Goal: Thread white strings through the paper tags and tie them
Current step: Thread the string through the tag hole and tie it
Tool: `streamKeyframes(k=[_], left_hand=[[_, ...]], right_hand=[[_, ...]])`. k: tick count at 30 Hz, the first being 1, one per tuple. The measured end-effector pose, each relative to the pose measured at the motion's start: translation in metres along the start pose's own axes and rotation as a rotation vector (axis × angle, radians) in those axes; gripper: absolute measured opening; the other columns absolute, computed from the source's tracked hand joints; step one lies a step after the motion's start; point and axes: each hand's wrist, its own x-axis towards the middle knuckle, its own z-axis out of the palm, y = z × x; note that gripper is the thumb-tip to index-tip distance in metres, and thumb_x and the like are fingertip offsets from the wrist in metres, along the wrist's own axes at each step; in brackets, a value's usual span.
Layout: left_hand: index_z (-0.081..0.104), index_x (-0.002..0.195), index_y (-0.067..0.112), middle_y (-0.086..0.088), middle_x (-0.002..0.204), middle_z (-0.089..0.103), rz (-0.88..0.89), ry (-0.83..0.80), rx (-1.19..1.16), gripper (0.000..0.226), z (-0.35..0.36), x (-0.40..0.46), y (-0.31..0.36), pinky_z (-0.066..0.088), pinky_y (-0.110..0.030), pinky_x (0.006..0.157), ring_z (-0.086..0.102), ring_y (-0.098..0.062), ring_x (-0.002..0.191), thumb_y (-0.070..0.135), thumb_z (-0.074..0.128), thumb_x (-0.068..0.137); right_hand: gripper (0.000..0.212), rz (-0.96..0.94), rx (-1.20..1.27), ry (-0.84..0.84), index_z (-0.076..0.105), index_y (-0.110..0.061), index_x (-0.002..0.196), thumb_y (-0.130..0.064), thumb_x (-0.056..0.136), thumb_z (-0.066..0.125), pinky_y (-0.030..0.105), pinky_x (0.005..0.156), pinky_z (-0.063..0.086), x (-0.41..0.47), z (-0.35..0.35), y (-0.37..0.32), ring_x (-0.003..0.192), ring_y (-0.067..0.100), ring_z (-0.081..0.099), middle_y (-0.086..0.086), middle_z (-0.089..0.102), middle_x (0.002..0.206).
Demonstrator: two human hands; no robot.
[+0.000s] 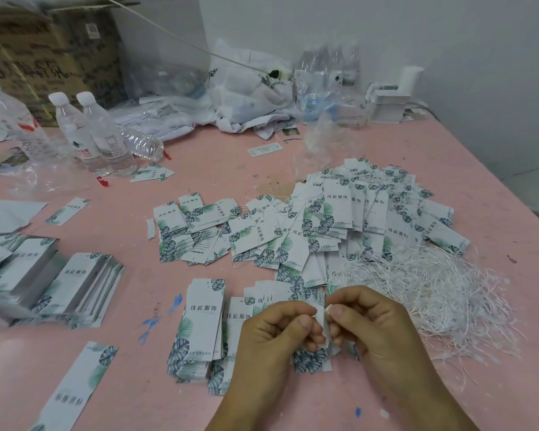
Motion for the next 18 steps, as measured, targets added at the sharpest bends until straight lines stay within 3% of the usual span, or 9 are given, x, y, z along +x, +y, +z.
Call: streamKeyframes(k=[5, 11, 18], left_hand=[[0.075, 0.081, 0.016, -0.007, 0.065, 0.068, 0.05, -0.012, 0.078, 0.014, 0.0, 0.0008, 0.0014, 0.05, -0.021, 0.057, 0.061, -0.014, 0.06, 0.027, 0.078, 0.073], [0.071, 0.077, 0.022, -0.003, 0.064, 0.066, 0.078, -0.025, 0.168, 0.009, 0.0, 0.0001, 0.0004, 0.047, -0.02, 0.057, 0.057, -0.012, 0.06, 0.031, 0.071, 0.079], [0.068, 0.081, 0.022, -0.004, 0.071, 0.069, 0.09, -0.063, 0.186, 0.01, 0.0033, -0.0017, -0.0002, 0.047, -0.017, 0.061, 0.062, -0.012, 0.065, 0.029, 0.064, 0.087]], right_hand=[[0.017, 0.004, -0.011, -0.006, 0.073, -0.011, 0.088, -0.017, 0.073, 0.075, 0.023, 0.054, 0.051, -0.0005, 0.0045, 0.002, 0.058, 0.019, 0.062, 0.016, 0.067, 0.066], [0.024, 0.015, 0.013, -0.017, 0.073, -0.011, 0.084, -0.026, 0.065, 0.077, 0.023, 0.052, 0.051, -0.0007, 0.0087, 0.0019, 0.056, 0.02, 0.061, 0.016, 0.065, 0.064], [0.009, 0.011, -0.023, -0.002, 0.072, -0.012, 0.084, -0.013, 0.075, 0.07, 0.027, 0.056, 0.053, -0.0018, 0.0093, 0.0015, 0.056, 0.021, 0.06, 0.017, 0.066, 0.064]])
